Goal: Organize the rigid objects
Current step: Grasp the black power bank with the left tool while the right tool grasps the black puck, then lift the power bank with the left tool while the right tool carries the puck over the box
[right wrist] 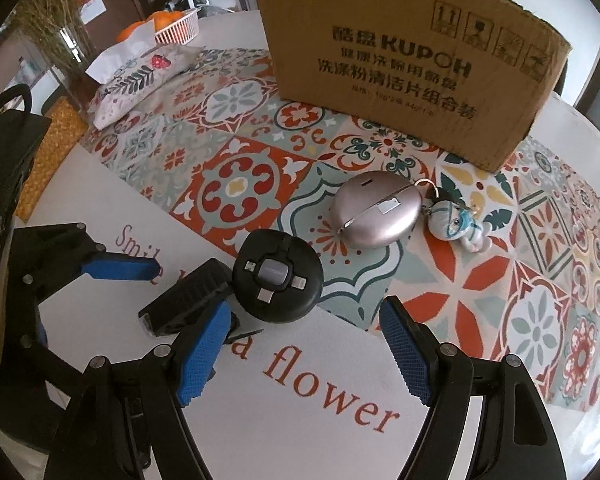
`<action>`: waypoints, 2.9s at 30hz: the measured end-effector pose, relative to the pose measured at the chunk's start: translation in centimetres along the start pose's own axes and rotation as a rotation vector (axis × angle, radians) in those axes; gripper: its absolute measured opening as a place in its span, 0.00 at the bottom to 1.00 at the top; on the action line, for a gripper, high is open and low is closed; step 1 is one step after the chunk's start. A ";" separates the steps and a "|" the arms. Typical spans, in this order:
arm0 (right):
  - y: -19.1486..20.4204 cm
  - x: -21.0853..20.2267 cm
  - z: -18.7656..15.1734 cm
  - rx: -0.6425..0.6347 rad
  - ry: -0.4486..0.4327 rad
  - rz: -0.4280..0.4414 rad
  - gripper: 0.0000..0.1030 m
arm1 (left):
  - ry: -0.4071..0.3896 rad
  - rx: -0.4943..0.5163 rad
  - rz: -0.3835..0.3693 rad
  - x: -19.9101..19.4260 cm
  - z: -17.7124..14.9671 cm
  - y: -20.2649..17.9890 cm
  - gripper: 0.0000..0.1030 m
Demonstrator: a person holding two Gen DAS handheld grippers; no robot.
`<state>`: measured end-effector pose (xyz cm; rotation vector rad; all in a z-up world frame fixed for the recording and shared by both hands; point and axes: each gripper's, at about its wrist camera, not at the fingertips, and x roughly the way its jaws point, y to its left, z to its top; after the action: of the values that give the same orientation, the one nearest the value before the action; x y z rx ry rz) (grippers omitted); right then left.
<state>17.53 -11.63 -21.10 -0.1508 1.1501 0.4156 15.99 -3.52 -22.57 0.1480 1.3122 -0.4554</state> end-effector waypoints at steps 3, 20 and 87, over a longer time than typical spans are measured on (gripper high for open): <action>-0.1 0.7 0.2 0.003 0.006 0.013 0.75 | -0.001 -0.004 0.002 0.3 0.4 0.2 0.75; 0.8 3.1 1.3 -0.031 0.026 0.023 0.55 | -0.078 0.029 0.065 0.5 0.6 1.4 0.41; -2.0 -16.1 8.8 0.262 -0.479 -0.161 0.55 | -0.624 -0.043 0.083 -18.2 10.8 1.7 0.35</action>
<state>20.33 -14.45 -3.06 0.0831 0.7038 0.1419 23.06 -1.55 -2.66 0.0183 0.6996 -0.3621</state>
